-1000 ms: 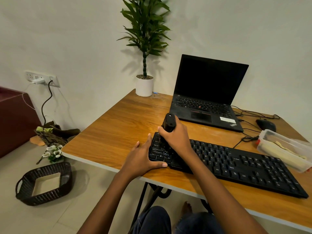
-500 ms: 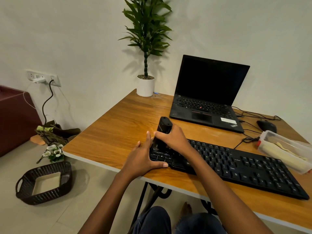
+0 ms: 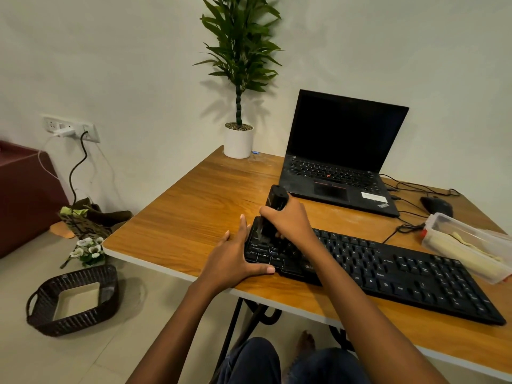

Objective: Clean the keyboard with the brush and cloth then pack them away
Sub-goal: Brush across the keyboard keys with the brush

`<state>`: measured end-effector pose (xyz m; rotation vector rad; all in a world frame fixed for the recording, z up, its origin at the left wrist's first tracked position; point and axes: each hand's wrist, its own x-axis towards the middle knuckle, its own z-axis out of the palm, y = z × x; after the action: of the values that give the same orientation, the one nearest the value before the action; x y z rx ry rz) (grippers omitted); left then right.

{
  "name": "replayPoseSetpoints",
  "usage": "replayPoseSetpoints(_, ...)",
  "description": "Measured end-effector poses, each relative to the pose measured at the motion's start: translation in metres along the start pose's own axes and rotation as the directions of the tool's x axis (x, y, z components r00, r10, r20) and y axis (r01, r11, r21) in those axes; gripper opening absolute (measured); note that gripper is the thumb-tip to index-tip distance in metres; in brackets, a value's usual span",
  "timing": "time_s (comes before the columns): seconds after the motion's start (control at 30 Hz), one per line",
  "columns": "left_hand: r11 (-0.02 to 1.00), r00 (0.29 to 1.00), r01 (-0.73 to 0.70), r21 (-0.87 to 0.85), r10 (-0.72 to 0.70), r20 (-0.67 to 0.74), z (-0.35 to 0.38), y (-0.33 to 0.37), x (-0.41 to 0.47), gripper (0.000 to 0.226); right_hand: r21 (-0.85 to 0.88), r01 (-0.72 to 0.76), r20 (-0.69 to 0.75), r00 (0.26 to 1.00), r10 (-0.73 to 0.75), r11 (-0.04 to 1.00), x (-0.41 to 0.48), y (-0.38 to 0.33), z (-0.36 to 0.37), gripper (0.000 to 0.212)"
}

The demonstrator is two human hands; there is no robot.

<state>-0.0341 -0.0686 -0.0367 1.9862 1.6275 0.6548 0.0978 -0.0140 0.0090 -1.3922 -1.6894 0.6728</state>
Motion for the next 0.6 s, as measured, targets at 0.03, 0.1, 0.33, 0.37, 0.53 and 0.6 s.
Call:
replayPoseSetpoints(0.03,1.000,1.000,-0.001,-0.001,0.001,-0.003,0.000,0.000,0.000,0.125,0.014,0.023,-0.036,0.999,-0.023,1.000,0.000,0.000,0.000,0.019)
replayPoseSetpoints(0.1,1.000,1.000,-0.012,-0.006,0.012,-0.015,-0.001,0.000,0.000,0.123,0.000,0.034,-0.018,0.999,-0.034,0.999,-0.003,-0.001,0.003,0.019)
replayPoseSetpoints(0.33,0.999,0.999,-0.049,-0.009,0.049,-0.015,-0.002,0.003,-0.004,0.119,-0.149,0.073,0.041,0.997,-0.068,0.986,-0.007,0.001,-0.013,0.019)
replayPoseSetpoints(0.37,0.999,0.999,-0.049,-0.009,0.049,-0.012,-0.002,0.003,-0.004,0.119,-0.177,0.046,0.036,0.999,-0.040,0.983,-0.009,0.003,-0.016,0.019)
replayPoseSetpoints(0.53,0.999,0.999,-0.050,0.005,0.050,-0.006,-0.003,0.004,-0.005,0.119,-0.063,-0.015,-0.009,1.000,0.014,0.998,-0.020,0.008,-0.026,0.019)
replayPoseSetpoints(0.6,0.999,0.999,-0.053,0.009,0.053,-0.006,-0.003,0.005,-0.005,0.118,-0.093,-0.069,0.038,0.997,0.073,0.993,-0.020,0.008,-0.030,0.020)
